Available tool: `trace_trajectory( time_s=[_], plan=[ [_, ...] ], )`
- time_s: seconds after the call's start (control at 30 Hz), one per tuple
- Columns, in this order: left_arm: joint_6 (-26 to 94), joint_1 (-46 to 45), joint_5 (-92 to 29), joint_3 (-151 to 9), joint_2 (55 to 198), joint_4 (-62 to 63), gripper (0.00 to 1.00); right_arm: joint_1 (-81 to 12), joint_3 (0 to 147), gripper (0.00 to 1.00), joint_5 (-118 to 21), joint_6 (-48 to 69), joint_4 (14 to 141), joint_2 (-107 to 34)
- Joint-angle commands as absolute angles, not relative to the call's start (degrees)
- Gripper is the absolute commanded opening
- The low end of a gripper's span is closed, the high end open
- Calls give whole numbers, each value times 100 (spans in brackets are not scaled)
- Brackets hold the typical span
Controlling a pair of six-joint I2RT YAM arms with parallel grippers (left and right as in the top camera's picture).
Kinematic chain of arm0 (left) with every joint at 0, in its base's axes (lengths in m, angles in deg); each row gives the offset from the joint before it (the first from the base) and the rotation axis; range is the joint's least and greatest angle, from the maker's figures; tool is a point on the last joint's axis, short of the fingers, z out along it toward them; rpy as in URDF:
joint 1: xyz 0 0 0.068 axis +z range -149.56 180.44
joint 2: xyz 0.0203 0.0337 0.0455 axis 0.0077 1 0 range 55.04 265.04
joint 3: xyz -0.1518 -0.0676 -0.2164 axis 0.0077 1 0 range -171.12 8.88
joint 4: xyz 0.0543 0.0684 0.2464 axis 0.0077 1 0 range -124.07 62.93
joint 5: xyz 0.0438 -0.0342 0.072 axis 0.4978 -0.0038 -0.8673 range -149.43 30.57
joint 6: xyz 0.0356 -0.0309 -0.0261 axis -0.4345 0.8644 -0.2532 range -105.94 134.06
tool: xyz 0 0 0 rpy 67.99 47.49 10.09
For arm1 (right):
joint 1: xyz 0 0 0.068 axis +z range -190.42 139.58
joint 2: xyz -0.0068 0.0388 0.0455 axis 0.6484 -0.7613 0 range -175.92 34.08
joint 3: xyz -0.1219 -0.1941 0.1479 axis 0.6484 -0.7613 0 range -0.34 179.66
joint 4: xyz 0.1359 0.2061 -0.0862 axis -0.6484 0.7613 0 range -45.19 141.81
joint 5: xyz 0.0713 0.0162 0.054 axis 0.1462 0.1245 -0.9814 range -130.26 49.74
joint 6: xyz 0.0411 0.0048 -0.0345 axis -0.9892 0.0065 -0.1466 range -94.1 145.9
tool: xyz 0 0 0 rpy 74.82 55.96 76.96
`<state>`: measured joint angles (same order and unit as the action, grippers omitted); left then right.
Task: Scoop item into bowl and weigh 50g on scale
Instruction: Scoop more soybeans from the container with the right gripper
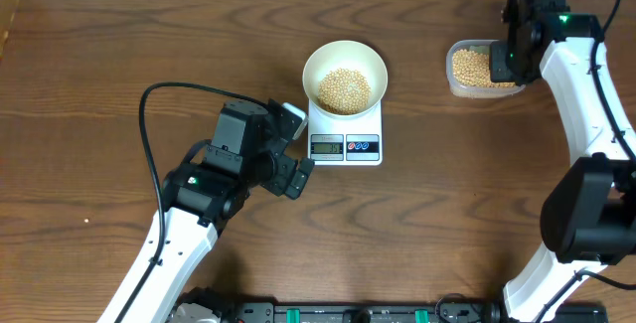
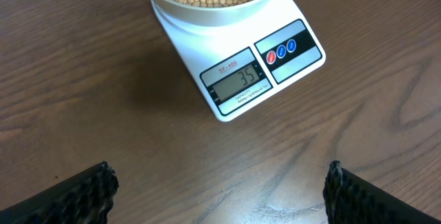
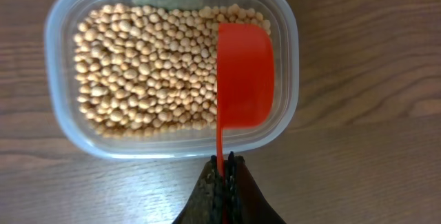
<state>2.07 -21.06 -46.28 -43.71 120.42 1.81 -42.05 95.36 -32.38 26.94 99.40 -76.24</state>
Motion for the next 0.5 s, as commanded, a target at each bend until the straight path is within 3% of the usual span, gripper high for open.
trace_trajectory(
  time_s=[0.0,0.47],
  plan=[
    [233,-2112,-4705,-4337,12064,190,98,-4187,9315,1,-3013,2632,9798,-7574],
    [233,-2112,-4707,-4337,12064,190,98,-4187,8712,1,-4508,2033,9169,-7574]
  ],
)
